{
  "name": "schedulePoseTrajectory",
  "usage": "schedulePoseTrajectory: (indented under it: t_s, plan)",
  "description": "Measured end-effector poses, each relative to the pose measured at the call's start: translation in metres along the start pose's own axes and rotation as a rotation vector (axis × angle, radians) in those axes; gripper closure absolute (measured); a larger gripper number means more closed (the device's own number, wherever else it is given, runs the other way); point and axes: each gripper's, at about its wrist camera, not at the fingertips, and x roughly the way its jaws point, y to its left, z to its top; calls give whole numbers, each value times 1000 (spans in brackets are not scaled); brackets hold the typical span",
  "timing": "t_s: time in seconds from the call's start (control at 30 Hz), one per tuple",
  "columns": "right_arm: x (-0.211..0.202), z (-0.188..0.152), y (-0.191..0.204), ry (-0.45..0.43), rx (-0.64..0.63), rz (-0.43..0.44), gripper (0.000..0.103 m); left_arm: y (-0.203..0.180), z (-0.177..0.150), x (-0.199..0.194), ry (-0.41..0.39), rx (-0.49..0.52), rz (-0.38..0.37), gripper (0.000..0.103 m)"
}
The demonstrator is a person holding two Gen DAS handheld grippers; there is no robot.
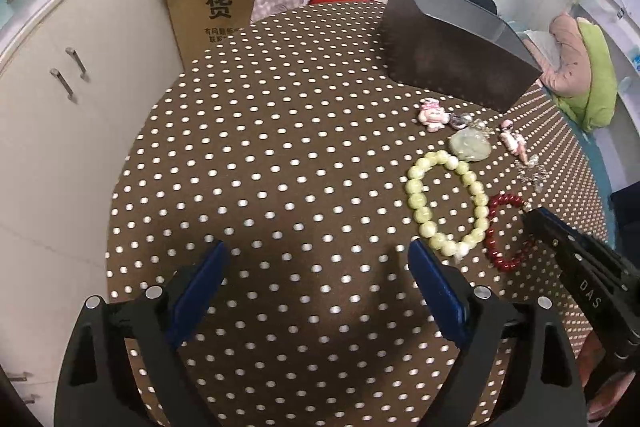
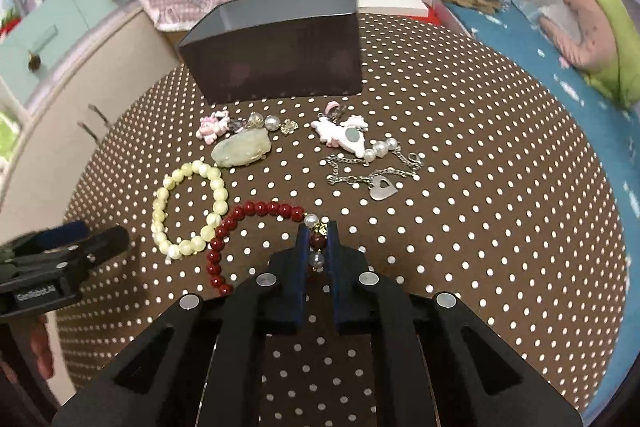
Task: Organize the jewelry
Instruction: 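Lower the right gripper onto the red bead bracelet and close it, then grasp the cream bead bracelet with the left gripper while the right holds the red bracelet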
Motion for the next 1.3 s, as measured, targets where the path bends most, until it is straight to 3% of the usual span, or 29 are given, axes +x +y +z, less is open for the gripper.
schedulePoseTrajectory:
  t_s: [0.2, 0.5, 0.63, 0.67, 0.8, 0.87, 0.93, 1.0, 1.1, 1.2, 1.23, 1.3]
  plan:
    - [-20, 0, -23, -56, 20, 5, 94, -27, 15, 8, 51, 46, -89, 15]
    - [-46, -8, -62, -132, 91, -55, 94, -58, 39, 24, 70, 84, -47, 16]
    - [-37, -11, -81, -108, 121, -55, 94, -77, 47, 32, 51, 160, 77, 34]
    - [-33, -13, -87, -96, 133, -50, 94, -81, 47, 33, 49, 173, 91, 33]
    - [-19, -19, -97, -56, 132, -60, 94, -90, 52, 33, 20, 193, 86, 48]
    - [-16, -21, -97, -58, 115, -79, 94, -89, 50, 31, 8, 195, 83, 61]
    - [-14, -20, -96, -58, 111, -70, 92, -93, 52, 30, -7, 201, 87, 85]
    - [-11, -21, -99, -56, 121, -53, 92, -97, 55, 33, -10, 221, 95, 95]
    - [-11, -21, -100, -59, 103, -36, 90, -86, 51, 31, -16, 222, 84, 95]
    - [-11, -22, -98, -59, 83, 32, 62, -76, 50, 29, -4, 193, 58, 95]
    - [-11, -22, -94, -61, 79, 70, 46, -70, 48, 28, 1, 182, 50, 95]
    - [-9, -23, -84, -65, 31, 30, 42, -64, 49, 27, 18, 156, 23, 95]
